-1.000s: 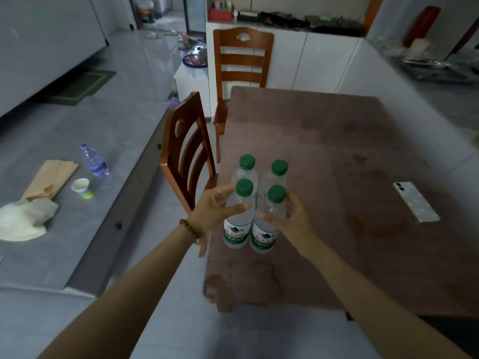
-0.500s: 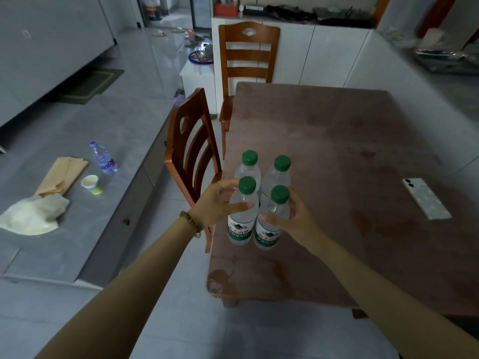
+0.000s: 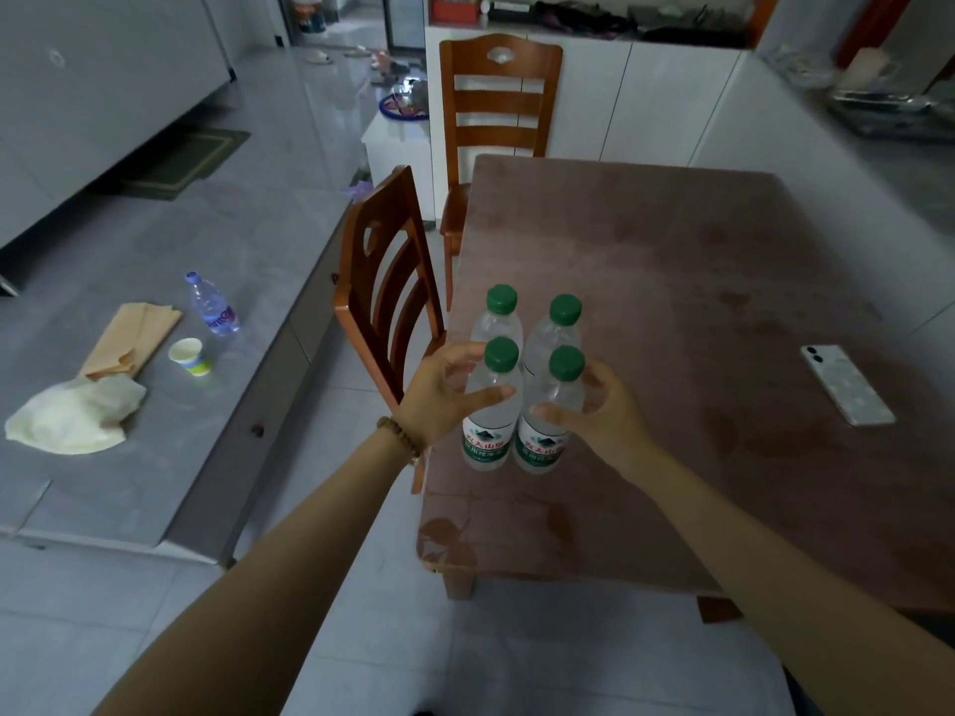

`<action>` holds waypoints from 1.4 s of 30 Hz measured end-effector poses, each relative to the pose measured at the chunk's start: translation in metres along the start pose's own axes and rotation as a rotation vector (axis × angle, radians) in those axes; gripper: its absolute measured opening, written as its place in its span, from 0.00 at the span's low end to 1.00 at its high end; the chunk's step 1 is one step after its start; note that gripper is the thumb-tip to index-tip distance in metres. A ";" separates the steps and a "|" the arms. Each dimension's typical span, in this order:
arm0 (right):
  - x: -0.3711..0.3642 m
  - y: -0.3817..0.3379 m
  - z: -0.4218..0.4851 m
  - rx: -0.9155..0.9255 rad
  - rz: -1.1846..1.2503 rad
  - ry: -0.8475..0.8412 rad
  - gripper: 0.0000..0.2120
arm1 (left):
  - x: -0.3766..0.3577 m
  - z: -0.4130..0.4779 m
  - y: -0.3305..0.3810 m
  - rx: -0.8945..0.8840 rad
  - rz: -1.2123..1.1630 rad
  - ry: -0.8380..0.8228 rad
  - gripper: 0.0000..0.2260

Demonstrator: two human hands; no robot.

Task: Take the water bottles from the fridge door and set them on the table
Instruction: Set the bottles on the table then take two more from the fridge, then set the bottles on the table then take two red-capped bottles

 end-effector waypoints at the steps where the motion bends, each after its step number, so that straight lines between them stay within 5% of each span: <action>1: 0.000 -0.001 0.001 -0.002 -0.007 -0.003 0.26 | 0.000 0.000 0.001 -0.006 0.007 0.007 0.17; 18: 0.000 0.000 0.002 -0.012 0.022 0.010 0.27 | 0.002 -0.003 0.004 -0.006 0.023 0.022 0.16; 32: -0.006 0.001 -0.010 -0.030 -0.054 -0.044 0.27 | -0.001 -0.010 0.000 0.161 0.072 -0.026 0.19; 37: 0.030 0.019 -0.051 -0.170 -0.104 0.093 0.35 | -0.007 -0.002 0.027 0.096 0.150 -0.077 0.26; 42: 0.070 0.006 -0.133 -0.192 -0.008 0.407 0.29 | -0.030 0.005 0.088 -0.163 0.316 -0.209 0.26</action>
Point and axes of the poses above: each hand's wrist, its own z-axis towards the middle knuckle, its own x-axis out of the back of the hand, y = z × x, the point moved 9 cm from there along z, towards the middle knuckle, and after that the axes turned 3 degrees about -y, right-handed, at the moved point
